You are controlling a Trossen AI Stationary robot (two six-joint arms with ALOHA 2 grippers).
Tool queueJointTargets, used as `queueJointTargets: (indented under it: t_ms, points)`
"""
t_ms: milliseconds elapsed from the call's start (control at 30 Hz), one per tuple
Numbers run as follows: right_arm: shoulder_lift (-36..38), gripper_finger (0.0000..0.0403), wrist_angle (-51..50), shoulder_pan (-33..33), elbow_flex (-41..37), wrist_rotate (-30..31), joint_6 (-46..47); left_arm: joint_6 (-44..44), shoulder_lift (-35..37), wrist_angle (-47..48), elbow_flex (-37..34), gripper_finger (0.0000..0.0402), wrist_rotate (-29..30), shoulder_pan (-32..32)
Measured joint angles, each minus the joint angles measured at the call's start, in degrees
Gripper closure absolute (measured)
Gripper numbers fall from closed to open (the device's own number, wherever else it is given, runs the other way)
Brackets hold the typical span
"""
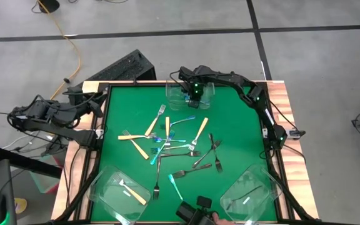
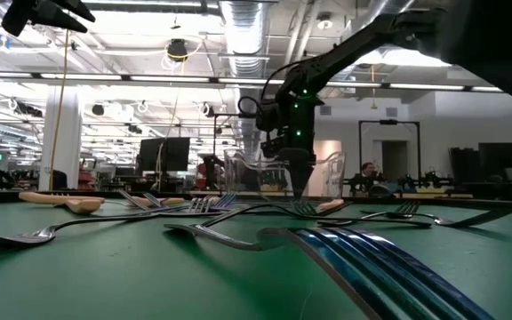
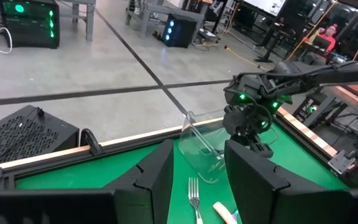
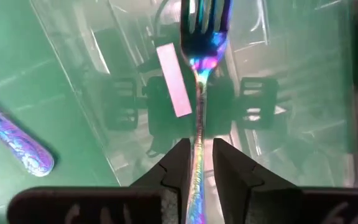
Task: Sort silverware by color (type)
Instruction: Put the orange fork into the bottom left transparent bin
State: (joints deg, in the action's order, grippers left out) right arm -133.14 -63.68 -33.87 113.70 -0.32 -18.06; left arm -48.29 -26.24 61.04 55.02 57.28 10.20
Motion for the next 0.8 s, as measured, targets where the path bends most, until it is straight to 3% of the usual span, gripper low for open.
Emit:
queueJointTargets:
  t_ms: [367,500,800]
  points:
    - [0.2,0.0307,-11.1,0.1,21.4,-2.1,-0.5,0.2,0.0,0.0,0.0,0.0274,-0.5,0.0]
    - [8.0,0.0306,-9.1,1.1,17.2,-3.5,-0.4,0.7,0.0,0.0,0.0,0.0274,-1.2,0.0]
    - [21.8,0.0306,-12.6,5.6,17.1,-4.7,0.5,6.3,-2.7,0.0,0.0,0.0274,-10.2,0.0]
